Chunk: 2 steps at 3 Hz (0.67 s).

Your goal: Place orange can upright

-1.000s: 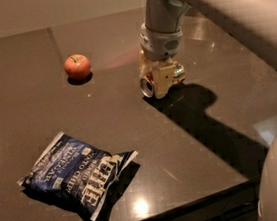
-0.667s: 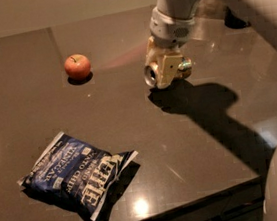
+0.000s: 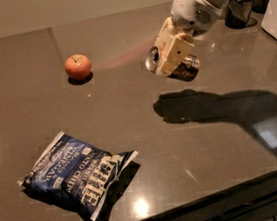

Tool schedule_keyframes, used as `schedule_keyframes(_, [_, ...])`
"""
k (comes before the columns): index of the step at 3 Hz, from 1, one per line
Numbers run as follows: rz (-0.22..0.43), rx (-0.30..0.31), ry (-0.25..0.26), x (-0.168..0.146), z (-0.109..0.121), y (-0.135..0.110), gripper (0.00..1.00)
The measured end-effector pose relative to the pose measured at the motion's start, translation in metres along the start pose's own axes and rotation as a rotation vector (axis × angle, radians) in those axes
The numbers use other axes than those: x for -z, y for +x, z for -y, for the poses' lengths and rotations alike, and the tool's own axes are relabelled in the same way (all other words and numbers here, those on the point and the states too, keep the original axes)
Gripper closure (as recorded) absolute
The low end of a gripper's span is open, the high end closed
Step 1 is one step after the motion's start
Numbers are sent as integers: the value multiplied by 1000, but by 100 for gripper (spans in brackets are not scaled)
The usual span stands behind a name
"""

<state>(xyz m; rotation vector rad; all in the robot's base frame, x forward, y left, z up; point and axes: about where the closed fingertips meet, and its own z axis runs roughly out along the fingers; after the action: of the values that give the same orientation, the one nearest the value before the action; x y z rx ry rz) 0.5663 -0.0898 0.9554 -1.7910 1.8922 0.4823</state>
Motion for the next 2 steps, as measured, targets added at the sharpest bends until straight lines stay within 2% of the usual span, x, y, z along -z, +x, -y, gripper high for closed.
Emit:
schedule_keyframes(1, [192, -123, 47, 7, -14, -4, 100])
schedule_keyframes(2, [398, -258, 116, 8, -21, -2, 100])
